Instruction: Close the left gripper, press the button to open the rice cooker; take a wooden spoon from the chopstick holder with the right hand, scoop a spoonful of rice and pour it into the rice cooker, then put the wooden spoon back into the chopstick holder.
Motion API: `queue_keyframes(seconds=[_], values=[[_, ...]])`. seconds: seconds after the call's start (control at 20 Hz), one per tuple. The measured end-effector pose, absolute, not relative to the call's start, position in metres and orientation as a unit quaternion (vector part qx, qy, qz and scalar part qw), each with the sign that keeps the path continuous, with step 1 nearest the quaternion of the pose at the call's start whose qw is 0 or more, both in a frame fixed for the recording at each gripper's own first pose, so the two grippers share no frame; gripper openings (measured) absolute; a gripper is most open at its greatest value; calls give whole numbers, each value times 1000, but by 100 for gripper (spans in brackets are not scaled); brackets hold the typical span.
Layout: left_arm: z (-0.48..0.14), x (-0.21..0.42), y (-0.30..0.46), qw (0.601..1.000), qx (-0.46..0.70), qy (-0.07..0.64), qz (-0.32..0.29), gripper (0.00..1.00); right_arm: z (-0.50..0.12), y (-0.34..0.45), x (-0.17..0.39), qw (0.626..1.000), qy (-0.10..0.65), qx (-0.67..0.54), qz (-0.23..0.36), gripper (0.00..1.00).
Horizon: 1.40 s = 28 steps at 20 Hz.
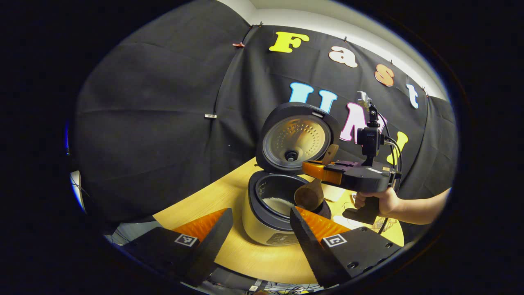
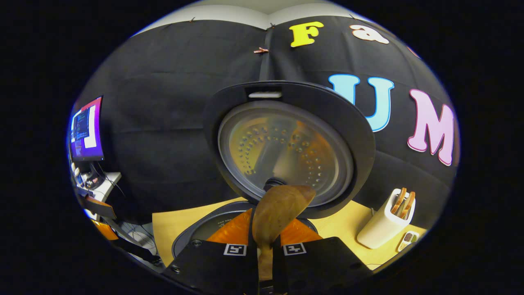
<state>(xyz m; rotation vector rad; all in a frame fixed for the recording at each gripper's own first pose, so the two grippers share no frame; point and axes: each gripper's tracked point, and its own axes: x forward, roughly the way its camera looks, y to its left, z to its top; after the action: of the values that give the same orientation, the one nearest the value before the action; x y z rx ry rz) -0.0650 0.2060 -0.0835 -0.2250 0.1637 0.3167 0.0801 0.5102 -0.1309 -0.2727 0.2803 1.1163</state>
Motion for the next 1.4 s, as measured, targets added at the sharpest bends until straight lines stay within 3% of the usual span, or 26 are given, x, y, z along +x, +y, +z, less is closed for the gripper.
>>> queue_keyframes(seconds=[0.2, 0.7, 1.0, 1.4], values=[[-83, -65, 205, 978, -106, 82, 158, 95, -137, 508, 68, 819, 118, -158, 539, 18], [-70, -54, 189, 984, -86, 76, 134, 95, -107, 492, 77, 844, 149, -80, 509, 18], [-52, -47, 168, 989, -62, 67, 114, 95, -60, 441, 110, 877, 176, 21, 447, 17], [-34, -14, 115, 994, -72, 58, 55, 95, -15, 283, 189, 934, 173, 137, 280, 18]])
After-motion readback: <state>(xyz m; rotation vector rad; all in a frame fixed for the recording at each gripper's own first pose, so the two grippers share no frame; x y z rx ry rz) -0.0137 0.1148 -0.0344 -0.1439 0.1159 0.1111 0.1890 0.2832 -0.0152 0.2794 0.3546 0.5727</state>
